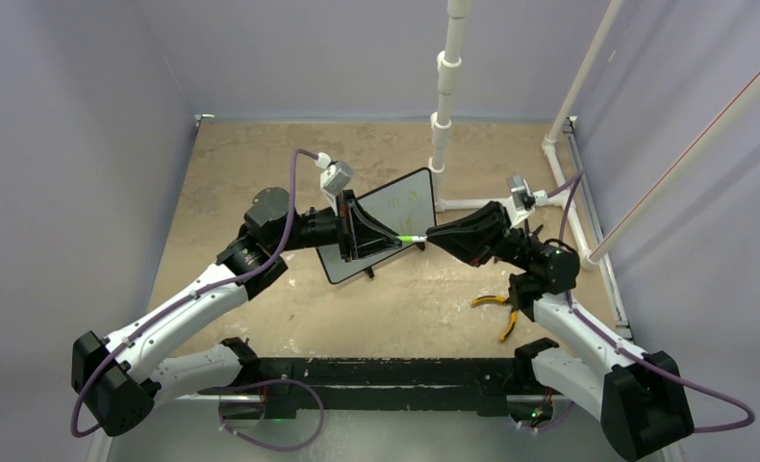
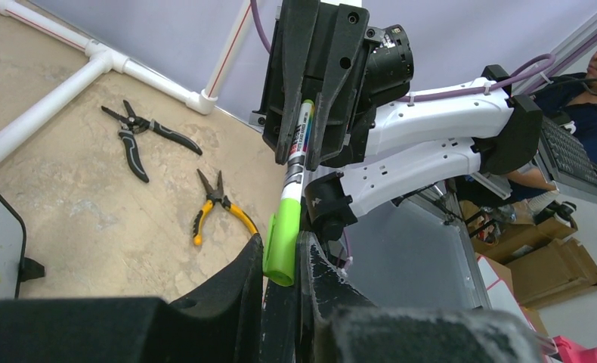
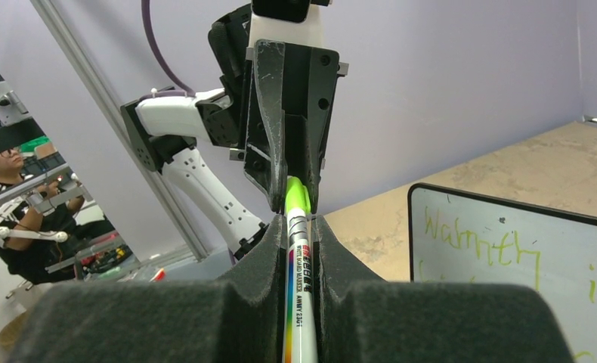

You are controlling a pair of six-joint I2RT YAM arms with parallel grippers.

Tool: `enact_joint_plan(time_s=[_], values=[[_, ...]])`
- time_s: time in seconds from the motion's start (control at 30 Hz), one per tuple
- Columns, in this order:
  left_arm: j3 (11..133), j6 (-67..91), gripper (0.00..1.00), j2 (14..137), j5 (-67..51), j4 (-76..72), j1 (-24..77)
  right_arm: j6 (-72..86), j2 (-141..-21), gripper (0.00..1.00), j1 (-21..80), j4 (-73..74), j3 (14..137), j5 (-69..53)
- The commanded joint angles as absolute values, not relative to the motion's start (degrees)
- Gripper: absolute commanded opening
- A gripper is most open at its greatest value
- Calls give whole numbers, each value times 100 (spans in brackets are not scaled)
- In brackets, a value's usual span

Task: Write a sentence on the whiteboard
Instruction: Close the whiteboard marker at the center of the board.

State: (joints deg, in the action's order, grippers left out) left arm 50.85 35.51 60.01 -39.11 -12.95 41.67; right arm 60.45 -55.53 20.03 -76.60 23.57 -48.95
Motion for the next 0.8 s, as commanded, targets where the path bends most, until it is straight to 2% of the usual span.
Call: enact_joint_plan(time_s=[0.0, 0.57, 0.67, 0.7, 0.77], values=[[5056, 3591, 0, 6094, -4140, -1701, 4406, 5973, -5667, 0, 2206, -7735, 2649, -4751], [5096, 3413, 0, 6296, -3958, -1597, 4772, 5837, -5722, 0, 2439, -7704, 2643, -4529], [5342, 3017, 0, 6305, -3483, -783, 4764, 5447, -5515, 0, 2443, -7050, 2673, -4358], [5480, 2845, 1, 6291, -3296, -497, 4760, 5234, -5352, 0, 2441, -6607, 2698, -4284], [5625, 2593, 18, 6219, -2951, -111, 4717, 4815, -5078, 0, 2439, -5685, 2720, -3963]])
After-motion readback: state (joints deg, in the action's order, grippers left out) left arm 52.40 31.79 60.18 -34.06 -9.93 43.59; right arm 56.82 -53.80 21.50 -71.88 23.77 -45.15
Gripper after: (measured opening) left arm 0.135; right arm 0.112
